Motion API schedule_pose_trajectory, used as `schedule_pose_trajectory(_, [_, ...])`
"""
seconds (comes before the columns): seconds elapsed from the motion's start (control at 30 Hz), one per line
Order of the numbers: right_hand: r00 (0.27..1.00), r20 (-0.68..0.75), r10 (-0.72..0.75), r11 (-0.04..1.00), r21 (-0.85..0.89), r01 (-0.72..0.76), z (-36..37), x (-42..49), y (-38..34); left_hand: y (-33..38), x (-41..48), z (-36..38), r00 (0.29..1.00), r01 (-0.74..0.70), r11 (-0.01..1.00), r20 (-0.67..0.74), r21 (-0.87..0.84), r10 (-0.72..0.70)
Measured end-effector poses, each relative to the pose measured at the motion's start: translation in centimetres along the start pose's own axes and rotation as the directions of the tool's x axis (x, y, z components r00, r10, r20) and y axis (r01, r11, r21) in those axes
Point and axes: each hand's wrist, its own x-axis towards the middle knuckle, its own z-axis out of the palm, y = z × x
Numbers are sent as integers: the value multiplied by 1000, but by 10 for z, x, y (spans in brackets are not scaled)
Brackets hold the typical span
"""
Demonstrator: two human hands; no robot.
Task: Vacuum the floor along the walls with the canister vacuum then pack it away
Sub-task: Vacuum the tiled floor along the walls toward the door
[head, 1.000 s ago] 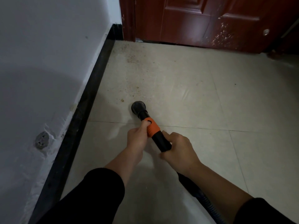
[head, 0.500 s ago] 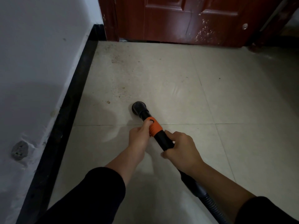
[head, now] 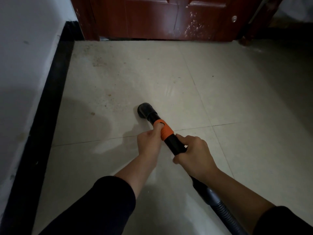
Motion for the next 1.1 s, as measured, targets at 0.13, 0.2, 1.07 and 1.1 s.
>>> schedule_pose_trajectory(0.13, [999,-8,36,999,17,-35,-4,6,0,3,7,5,1000,4,1000,31,7,-5])
schedule_pose_trajectory(0.2, [999,-15,50,999,23,-50,-6,10,-1,6,11,7,999,13,1000,51,8,-14])
schedule_pose_trajectory(1.07, [990,140,5,986,-168,19,-31,127,-39,64,105,12,994,54,998,101,-22,-52])
schedule_pose_trajectory(1.1, [990,144,-9,987,-158,32,-30,129,-35,61,107,13,995,32,999,93,-18,-31])
